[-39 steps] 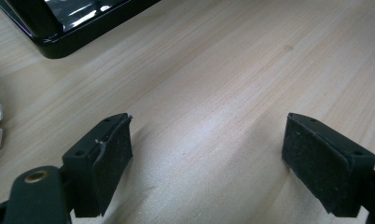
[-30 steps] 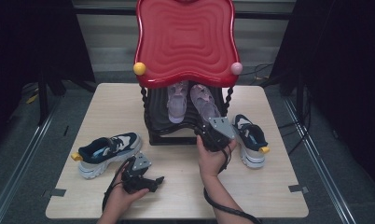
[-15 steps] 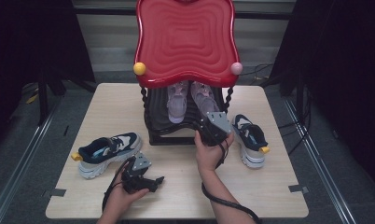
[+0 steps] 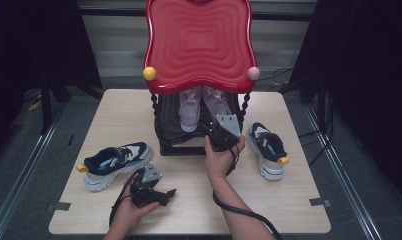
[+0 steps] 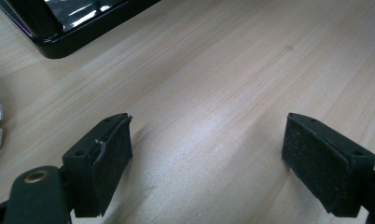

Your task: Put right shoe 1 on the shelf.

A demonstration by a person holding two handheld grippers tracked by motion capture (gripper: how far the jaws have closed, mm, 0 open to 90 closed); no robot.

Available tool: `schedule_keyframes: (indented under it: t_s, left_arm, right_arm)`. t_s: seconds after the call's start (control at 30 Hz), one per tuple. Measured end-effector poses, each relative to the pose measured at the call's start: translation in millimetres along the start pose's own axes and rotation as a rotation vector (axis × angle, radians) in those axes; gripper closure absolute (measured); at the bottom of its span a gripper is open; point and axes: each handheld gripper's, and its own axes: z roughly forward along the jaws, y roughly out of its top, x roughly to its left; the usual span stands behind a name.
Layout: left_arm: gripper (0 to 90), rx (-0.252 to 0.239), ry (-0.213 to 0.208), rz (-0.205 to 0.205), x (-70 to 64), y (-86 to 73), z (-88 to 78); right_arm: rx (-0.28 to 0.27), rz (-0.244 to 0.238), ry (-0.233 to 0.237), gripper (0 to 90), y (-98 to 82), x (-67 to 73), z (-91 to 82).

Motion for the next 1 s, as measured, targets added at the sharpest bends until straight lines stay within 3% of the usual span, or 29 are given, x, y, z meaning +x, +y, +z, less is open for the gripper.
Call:
schedule_keyframes:
  t_s: [0.33,1.0]
  left_arm:
    - [15.6,0.000,-0.001,0.001,0.0,0.0,0.0]
    - [15.6,-0.001,-0.001,0.001,0.0,0.0,0.0]
  right_arm:
    - [-0.027,-0.022,-0.044,36.5,12.7,-0.4,9.8]
    - [0.004,-0.007,-0.043,36.1,2.2,5.8,13.4]
